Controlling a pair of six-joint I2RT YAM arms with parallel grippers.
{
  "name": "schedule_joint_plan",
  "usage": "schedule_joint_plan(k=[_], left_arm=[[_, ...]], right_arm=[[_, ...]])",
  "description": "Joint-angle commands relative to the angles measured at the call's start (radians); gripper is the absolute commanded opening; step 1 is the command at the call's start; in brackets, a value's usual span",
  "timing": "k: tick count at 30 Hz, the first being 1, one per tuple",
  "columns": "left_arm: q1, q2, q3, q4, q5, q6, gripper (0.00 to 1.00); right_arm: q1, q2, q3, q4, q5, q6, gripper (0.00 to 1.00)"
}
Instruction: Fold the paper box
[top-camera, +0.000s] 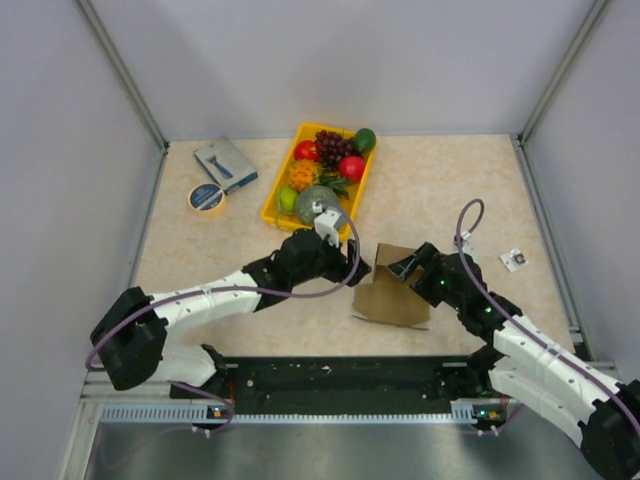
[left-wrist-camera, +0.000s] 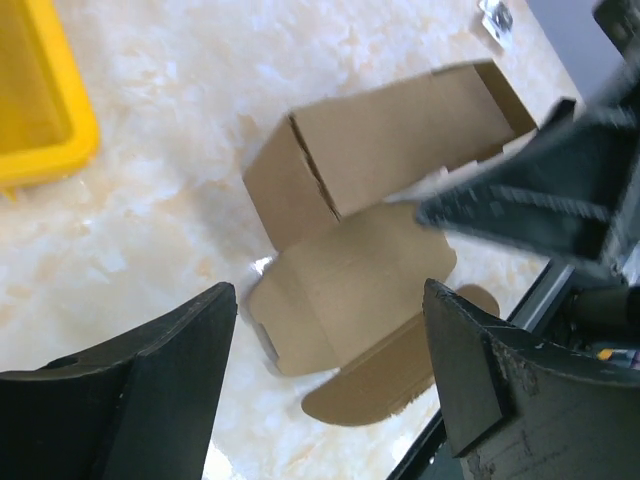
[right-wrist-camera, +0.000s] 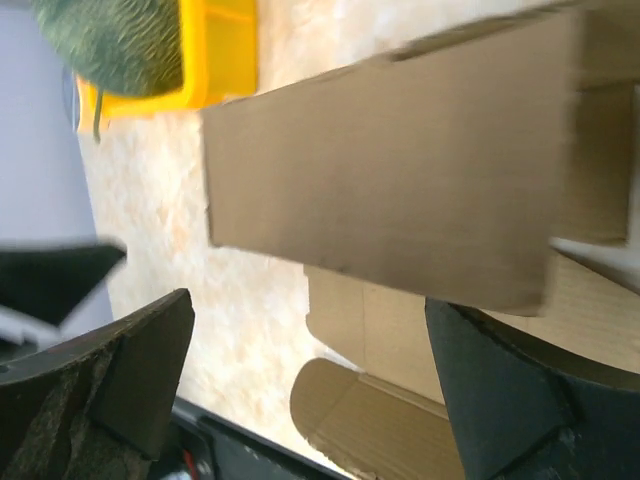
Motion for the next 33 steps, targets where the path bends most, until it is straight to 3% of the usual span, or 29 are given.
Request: schedule_joint_plan(k=[1,6,8,14,19,25,30,33], left_arm=[[0.12,0.097,0.174,-0.099,0.169,-0.02,0.79],[0.147,0.269,0.349,-0.183,0.273,0.037,0.74],[0.147,0.31,0.366,-0.183,0.275,0.044,0.74],[0.148,0.378,0.419,-0.169,0.289,0.037,0.74],[0.148,0.403,0.426,-0.157,0.289,0.04,0.69],[0.148,0.403,0.387,-0.13,0.289,0.028,0.55],[0.148,0.403,0.364,-0.119,0.27,0.015,0.47],[0.148,0.392,0.336,-0.098,0.267,0.003,0.43]], right_arm=[[0.008,-0.036,0.084,-0.003,-0.159,-0.329,0.99],[0.01,-0.124,0.167,-0.19,-0.257,-0.495,0.99],[0.008,-0.17,0.191,-0.326,-0.218,-0.526,0.99],[0.008,-0.303,0.221,-0.506,0.024,-0.463,0.97],[-0.026,-0.208,0.283,-0.54,0.06,-0.449,0.9],[-0.059,-0.086,0.409,-0.562,0.091,-0.532,0.79],[-0.059,-0.021,0.454,-0.564,0.086,-0.578,0.65],[-0.059,0.047,0.477,-0.554,0.075,-0.607,0.64]])
